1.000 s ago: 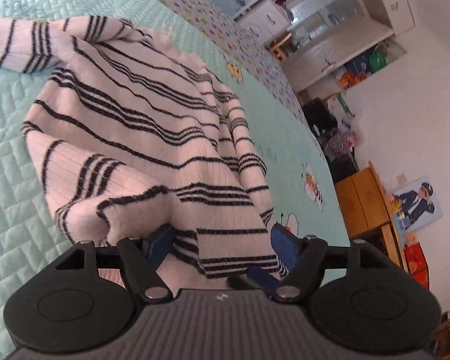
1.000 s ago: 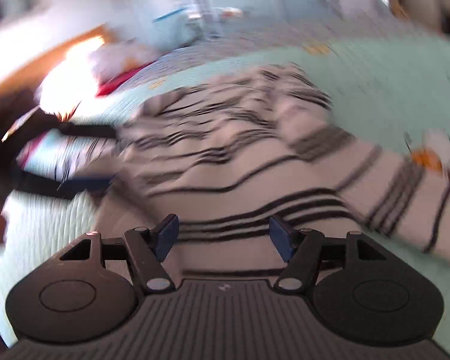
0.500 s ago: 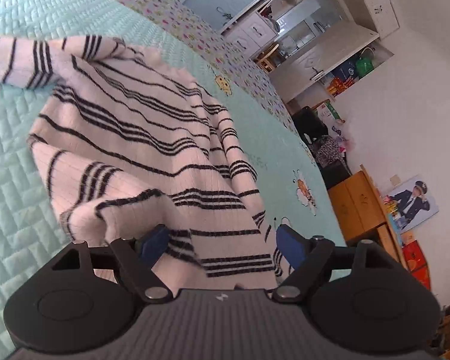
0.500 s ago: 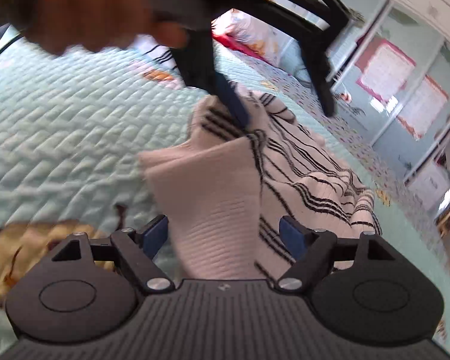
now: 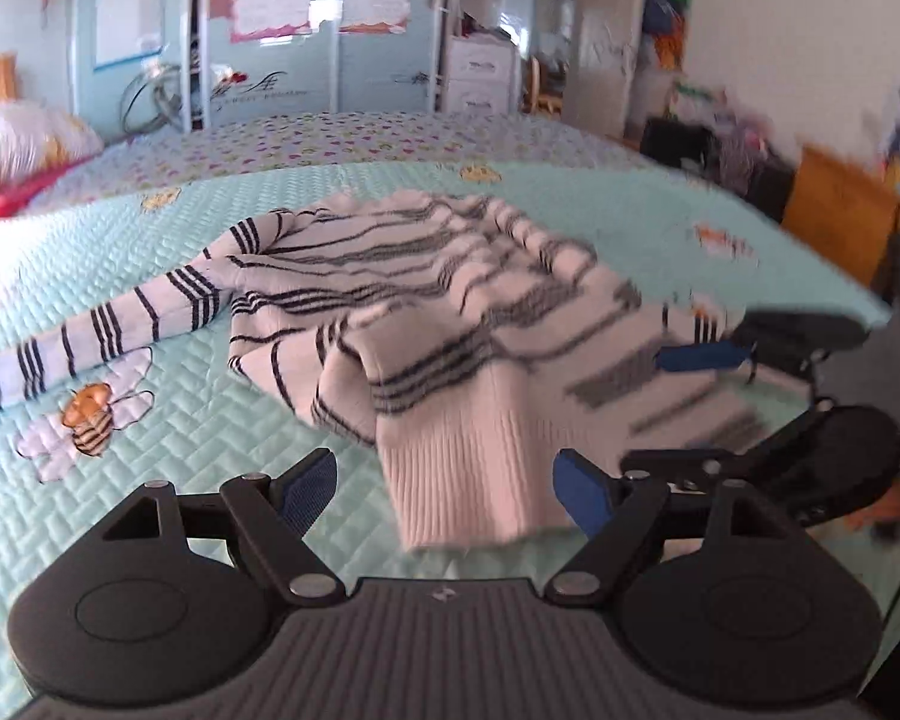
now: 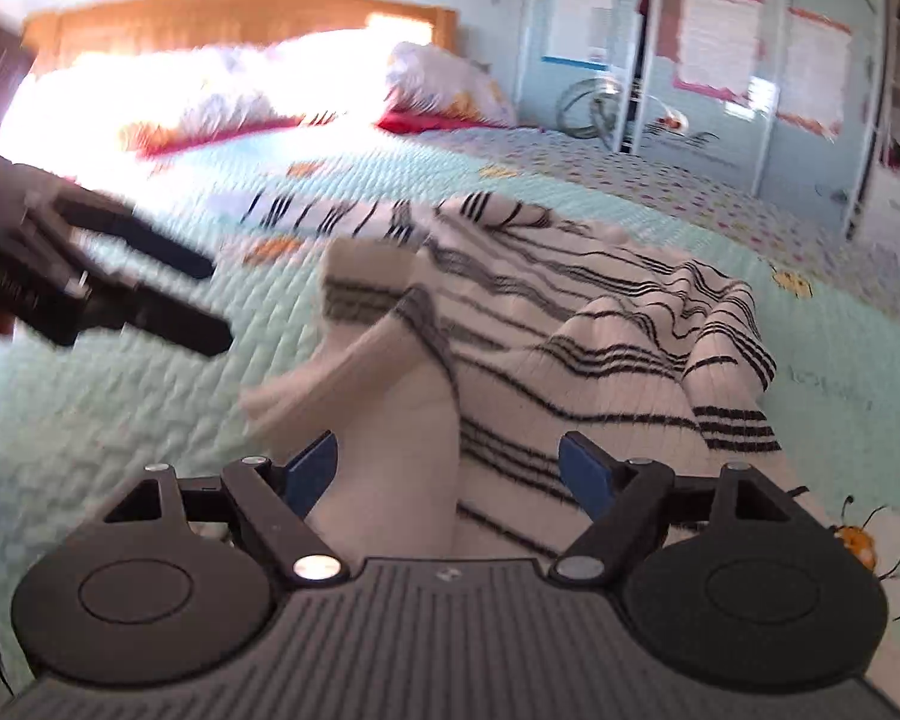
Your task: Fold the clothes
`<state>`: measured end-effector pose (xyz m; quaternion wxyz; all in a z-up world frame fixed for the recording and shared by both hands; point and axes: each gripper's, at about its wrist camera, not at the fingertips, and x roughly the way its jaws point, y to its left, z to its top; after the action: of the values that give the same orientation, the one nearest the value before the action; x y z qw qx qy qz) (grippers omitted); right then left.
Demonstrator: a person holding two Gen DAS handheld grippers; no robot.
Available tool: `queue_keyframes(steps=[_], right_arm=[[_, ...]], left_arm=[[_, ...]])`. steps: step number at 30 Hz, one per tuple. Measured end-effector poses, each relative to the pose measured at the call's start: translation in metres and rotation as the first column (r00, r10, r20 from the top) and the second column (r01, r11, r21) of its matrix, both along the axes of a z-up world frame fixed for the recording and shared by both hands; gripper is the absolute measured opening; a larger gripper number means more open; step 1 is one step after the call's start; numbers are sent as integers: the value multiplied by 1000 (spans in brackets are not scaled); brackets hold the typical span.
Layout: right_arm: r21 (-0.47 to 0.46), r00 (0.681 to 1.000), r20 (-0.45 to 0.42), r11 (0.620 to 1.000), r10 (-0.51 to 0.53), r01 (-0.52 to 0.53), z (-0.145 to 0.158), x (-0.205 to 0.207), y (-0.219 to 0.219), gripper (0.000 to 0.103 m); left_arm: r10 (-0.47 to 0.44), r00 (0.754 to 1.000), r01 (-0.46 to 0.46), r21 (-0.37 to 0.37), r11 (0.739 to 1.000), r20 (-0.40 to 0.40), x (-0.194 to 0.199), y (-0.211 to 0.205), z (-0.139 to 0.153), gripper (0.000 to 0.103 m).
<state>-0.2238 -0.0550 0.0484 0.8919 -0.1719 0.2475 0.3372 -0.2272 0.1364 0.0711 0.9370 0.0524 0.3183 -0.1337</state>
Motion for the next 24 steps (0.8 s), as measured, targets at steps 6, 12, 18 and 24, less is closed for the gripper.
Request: queue_keyframes(steps=[6,12,18,24], right_arm=[[-125,998,47,991,-40,45,-18,-14,-1,81],[-24,988,-15,988,-153,152,-21,1,-12,81],[3,979,-39,979,-202,202,-27,6,-18,81],[57,959,-83,960,-270,275,-27,12,-29,81]], left_arm=[[-34,997,17,209,978,76,6,-20,-20,82],[-82,986,17,409,912,142,13,-39,-40,82],[-99,977,-6,486,874,190,23,-46,-42,81],[-130,966,-9,537,844,221,31,-52,-37,81]])
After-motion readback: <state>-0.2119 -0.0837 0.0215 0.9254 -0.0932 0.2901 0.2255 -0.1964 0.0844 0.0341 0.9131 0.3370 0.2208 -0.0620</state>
